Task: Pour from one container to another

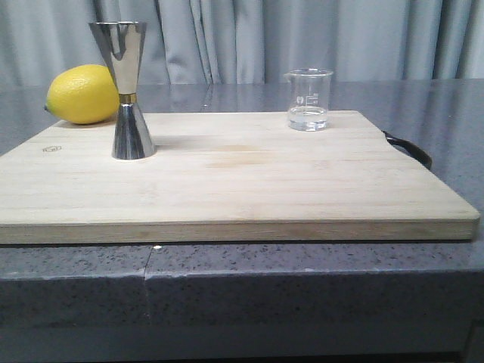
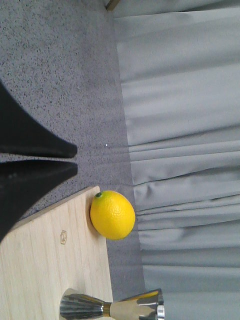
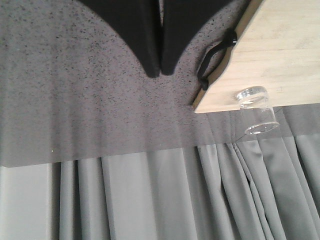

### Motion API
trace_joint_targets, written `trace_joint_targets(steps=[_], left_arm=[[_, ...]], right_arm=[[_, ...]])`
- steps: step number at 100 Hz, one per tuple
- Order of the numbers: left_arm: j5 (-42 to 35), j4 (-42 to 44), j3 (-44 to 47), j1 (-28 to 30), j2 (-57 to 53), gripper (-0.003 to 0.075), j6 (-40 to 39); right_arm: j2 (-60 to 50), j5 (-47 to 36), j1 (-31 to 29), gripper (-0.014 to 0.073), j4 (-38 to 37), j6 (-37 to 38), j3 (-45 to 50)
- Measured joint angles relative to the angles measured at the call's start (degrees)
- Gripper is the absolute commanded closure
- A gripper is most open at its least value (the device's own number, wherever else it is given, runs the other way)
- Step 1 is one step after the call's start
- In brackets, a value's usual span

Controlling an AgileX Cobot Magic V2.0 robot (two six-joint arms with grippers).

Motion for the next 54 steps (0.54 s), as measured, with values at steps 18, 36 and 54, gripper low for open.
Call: trace_joint_targets(steps=[18, 36, 54], left_arm=[[0.0, 0.0, 0.0, 0.0, 0.0, 0.0739, 0.0], [0.0, 0.0, 0.0, 0.0, 0.0, 0.0739, 0.0], [0.0, 0.0, 0.0, 0.0, 0.0, 0.0739, 0.0]], right_arm=[[0.0, 0.0, 0.0, 0.0664, -0.3, 0.0, 0.0], [0.0, 0.0, 0.0, 0.0664, -0.5, 0.0, 0.0], [0.0, 0.0, 0.0, 0.0664, -0.5, 0.0, 0.0]])
